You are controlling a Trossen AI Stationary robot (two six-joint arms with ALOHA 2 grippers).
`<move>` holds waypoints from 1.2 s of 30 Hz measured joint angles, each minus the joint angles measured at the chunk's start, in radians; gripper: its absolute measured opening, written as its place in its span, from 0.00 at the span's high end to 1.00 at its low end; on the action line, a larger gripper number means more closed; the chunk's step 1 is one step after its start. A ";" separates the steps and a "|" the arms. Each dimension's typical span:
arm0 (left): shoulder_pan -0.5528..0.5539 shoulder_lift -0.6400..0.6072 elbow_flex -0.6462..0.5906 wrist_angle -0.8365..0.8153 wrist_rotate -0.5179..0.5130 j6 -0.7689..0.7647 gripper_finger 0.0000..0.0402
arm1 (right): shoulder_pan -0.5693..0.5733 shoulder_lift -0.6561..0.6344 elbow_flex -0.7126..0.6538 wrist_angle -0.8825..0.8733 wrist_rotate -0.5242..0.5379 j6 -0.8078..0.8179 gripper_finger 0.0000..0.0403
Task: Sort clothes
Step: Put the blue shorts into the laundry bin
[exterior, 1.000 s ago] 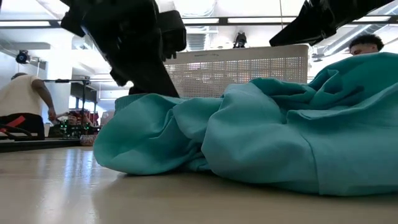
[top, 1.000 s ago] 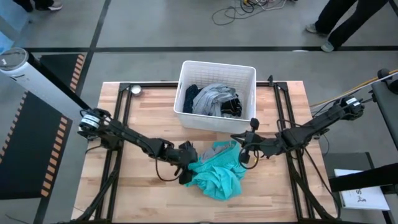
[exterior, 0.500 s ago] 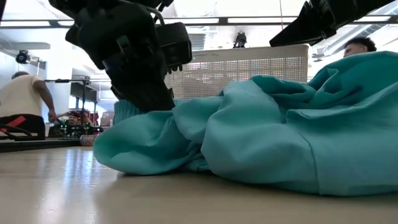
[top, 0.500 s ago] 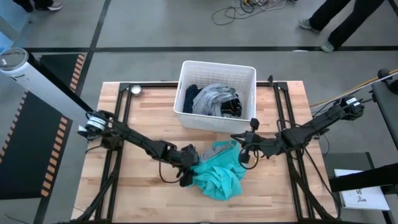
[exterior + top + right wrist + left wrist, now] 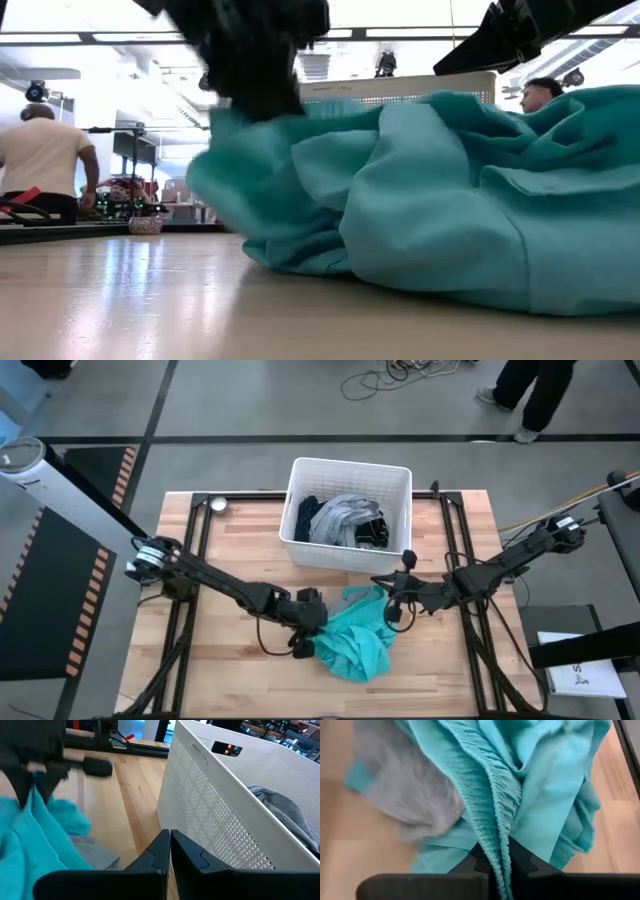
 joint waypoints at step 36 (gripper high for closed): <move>0.098 -0.361 0.356 -0.038 -0.441 0.420 0.99 | 0.002 0.000 0.000 -0.035 0.000 0.005 1.00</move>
